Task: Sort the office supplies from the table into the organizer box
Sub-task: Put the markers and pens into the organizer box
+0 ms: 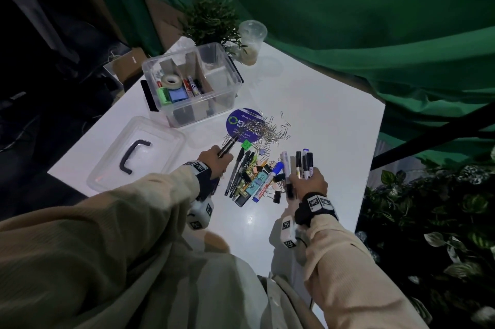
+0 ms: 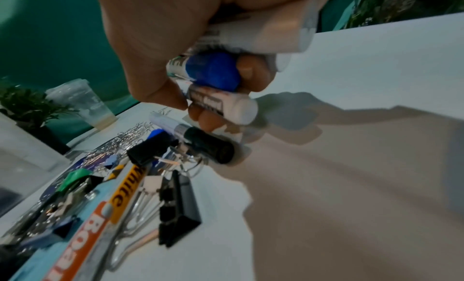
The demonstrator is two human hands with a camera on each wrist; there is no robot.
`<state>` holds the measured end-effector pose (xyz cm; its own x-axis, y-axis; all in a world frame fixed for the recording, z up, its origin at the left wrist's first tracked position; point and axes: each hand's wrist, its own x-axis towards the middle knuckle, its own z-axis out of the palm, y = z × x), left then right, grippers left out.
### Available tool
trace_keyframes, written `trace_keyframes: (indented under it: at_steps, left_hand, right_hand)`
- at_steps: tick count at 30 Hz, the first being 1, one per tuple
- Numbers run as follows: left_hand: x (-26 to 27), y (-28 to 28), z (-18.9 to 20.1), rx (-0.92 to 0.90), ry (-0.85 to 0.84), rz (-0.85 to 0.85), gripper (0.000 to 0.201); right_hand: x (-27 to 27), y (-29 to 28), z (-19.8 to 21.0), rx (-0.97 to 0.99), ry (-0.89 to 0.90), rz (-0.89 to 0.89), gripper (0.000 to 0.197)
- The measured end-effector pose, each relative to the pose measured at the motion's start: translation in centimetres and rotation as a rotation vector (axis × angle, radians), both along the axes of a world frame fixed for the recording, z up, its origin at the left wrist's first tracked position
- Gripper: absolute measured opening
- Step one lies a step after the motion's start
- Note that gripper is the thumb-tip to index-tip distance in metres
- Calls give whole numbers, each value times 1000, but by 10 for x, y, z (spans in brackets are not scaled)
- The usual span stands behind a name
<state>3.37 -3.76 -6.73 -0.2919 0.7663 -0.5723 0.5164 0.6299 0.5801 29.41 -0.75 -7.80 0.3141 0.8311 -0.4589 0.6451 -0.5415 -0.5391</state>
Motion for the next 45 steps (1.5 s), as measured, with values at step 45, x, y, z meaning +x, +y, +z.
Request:
trace_keyframes:
  at_steps: [45]
  left_hand:
    - [-92, 85, 115, 298, -324, 406, 15]
  right_hand:
    - [-69, 44, 57, 107, 297, -63, 24]
